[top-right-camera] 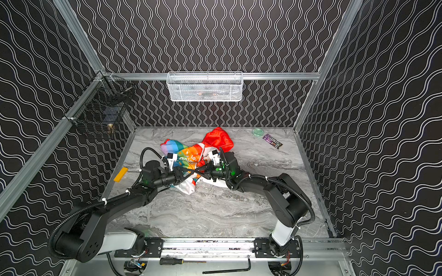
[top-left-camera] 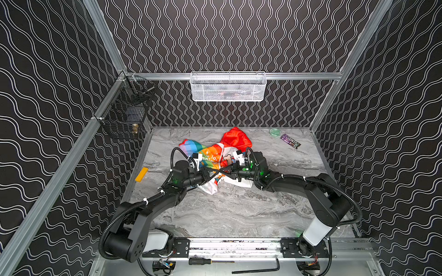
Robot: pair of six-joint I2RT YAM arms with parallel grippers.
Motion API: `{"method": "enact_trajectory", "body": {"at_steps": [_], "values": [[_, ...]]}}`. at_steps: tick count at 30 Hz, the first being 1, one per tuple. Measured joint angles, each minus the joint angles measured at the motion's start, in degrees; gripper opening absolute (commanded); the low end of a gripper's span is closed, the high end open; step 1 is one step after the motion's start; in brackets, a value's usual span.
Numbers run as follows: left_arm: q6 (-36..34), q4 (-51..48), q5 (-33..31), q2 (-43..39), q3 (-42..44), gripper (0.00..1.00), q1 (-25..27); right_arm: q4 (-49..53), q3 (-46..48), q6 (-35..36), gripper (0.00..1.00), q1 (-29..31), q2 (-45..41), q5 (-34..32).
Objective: Zip up the jacket
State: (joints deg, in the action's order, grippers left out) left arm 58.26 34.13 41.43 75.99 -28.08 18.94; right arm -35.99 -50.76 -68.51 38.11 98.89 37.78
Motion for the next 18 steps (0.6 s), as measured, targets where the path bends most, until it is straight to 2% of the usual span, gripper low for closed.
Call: {"method": "enact_trajectory", "body": {"at_steps": [12,16,18], "values": [[-0.1,-0.3,1.0,0.2,0.3,0.00,0.0,-5.6,0.4,-4.8,0.00,-0.8,2.3,1.7],[0.3,1.6,1.1,0.4,0.8,0.07,0.0,-8.0,0.8,-6.2,0.00,-0.7,2.6,1.7],[1.6,3.4,1.4,0.9,1.2,0.00,0.0,-8.9,1.0,-7.0,0.00,-0.7,2.6,1.7]]}}
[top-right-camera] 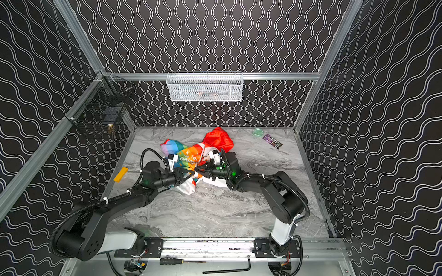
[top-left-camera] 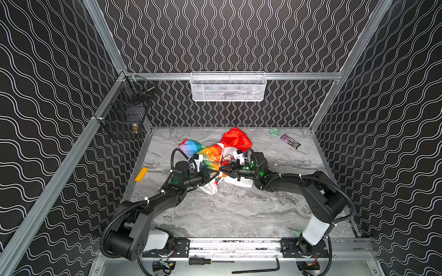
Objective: Zip up the jacket
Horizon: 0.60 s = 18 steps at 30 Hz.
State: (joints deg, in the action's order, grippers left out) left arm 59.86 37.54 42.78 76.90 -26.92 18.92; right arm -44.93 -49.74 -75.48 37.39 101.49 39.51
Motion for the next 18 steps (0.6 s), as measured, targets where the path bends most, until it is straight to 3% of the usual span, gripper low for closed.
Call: {"method": "enact_trajectory", "body": {"at_steps": [2,6,10,13,18], "values": [[0.3,1.4,0.1,0.3,0.2,0.00,0.0,-0.7,0.1,0.0,0.12,0.0,0.0,0.0],[1.3,2.2,0.4,0.2,0.4,0.00,0.0,1.0,0.0,1.4,0.58,-0.7,-1.2,0.0],[1.2,0.9,0.3,-1.2,0.5,0.00,0.0,7.7,-0.1,6.3,0.77,-4.8,-5.9,-0.5],[0.5,0.1,0.2,-1.7,0.7,0.00,-0.2,15.3,0.0,11.3,0.79,-9.1,-9.4,-2.5],[-0.1,-0.4,0.1,-1.6,1.0,0.00,-0.7,31.5,-1.4,23.1,0.54,-13.6,-10.1,-7.8]]}}
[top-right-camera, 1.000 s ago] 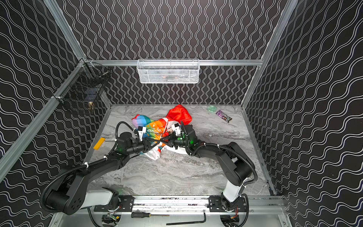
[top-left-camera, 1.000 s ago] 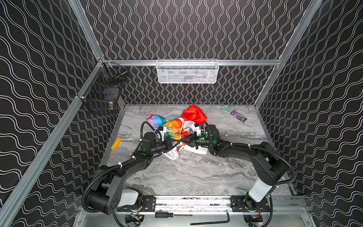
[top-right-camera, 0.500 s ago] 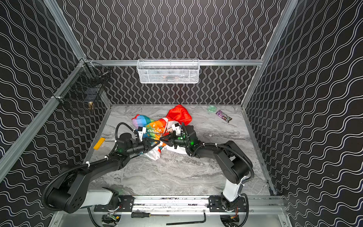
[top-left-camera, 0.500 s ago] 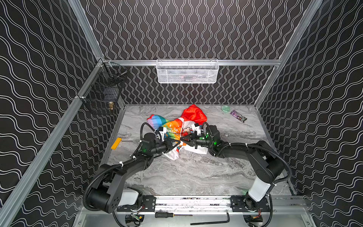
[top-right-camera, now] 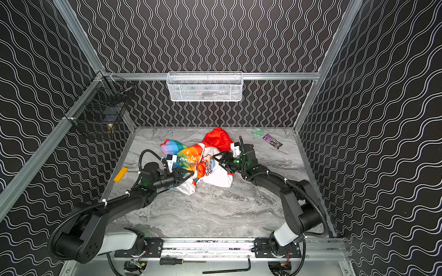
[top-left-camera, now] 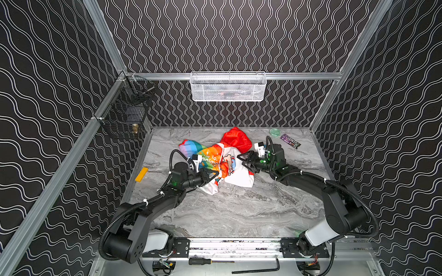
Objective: Zip up the jacket
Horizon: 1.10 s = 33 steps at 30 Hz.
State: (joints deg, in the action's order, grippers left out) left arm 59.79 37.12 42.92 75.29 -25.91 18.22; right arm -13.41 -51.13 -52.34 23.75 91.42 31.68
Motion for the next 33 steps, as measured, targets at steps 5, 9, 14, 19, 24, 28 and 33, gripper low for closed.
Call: {"method": "enact_trajectory", "body": {"at_steps": [5,9,14,19,24,28,33], "values": [[-0.4,-1.2,-0.2,0.0,0.0,0.00,-0.5,7.3,1.6,6.4,0.48,-0.4,2.8,-3.5],[-1.8,-3.2,-0.4,-1.6,-0.1,0.00,-0.8,8.3,2.4,7.4,0.46,0.8,5.4,-4.5],[-4.7,-8.3,-0.6,-3.8,-1.9,0.00,-1.4,7.6,1.6,7.3,0.46,5.6,9.3,-5.0],[-8.0,-14.6,-1.5,-6.5,-3.9,0.00,-2.6,5.3,-0.5,5.2,0.47,10.7,12.6,-6.1],[-11.2,-20.3,-2.3,-8.4,-5.8,0.00,-3.7,2.0,-3.8,2.2,0.47,15.3,17.7,-6.0],[-12.7,-23.3,-3.1,-9.3,-6.0,0.00,-4.8,0.3,-8.5,1.1,0.50,18.6,21.7,-5.6],[-13.4,-25.5,-3.5,-9.6,-6.1,0.00,-7.3,3.0,-9.7,2.6,0.66,19.1,18.2,-6.5]]}}
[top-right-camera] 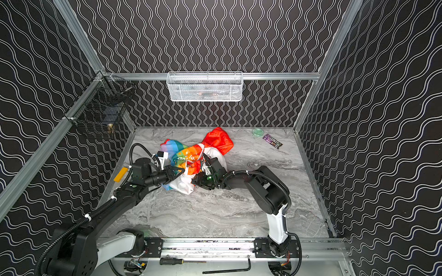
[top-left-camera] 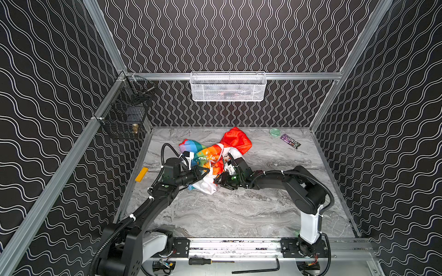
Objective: Zip up the jacket
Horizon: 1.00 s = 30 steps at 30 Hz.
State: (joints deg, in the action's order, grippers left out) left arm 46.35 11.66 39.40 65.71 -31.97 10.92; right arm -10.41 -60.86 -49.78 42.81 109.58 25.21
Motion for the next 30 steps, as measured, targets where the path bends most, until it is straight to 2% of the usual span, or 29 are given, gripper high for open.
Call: {"method": "enact_trajectory", "body": {"at_steps": [3,6,10,13,18,27,30], "values": [[0.0,-0.4,0.0,0.0,0.1,0.00,-1.4,3.1,0.1,3.1,0.76,-2.9,-7.0,-2.4],[-0.2,-0.7,0.5,0.1,0.3,0.00,-2.4,5.4,0.2,6.4,0.81,-8.3,-12.3,-5.2],[-0.1,-0.6,1.3,0.4,1.0,0.00,-3.0,9.5,-1.0,8.9,0.84,-17.2,-12.9,-7.9],[-0.1,-0.5,1.6,0.5,1.5,0.00,-3.2,11.0,-4.8,10.1,0.85,-22.9,-9.4,-9.0],[0.1,0.2,2.0,0.6,2.4,0.00,-3.3,11.1,-14.9,10.4,0.85,-27.0,1.9,-8.5],[0.1,0.2,2.4,-0.1,3.4,0.00,-3.4,10.0,-30.7,8.5,0.84,-28.6,19.0,-6.7],[0.0,0.2,2.6,-0.5,3.7,0.00,-3.5,9.6,-35.4,7.0,0.77,-28.7,23.3,-6.4]]}}
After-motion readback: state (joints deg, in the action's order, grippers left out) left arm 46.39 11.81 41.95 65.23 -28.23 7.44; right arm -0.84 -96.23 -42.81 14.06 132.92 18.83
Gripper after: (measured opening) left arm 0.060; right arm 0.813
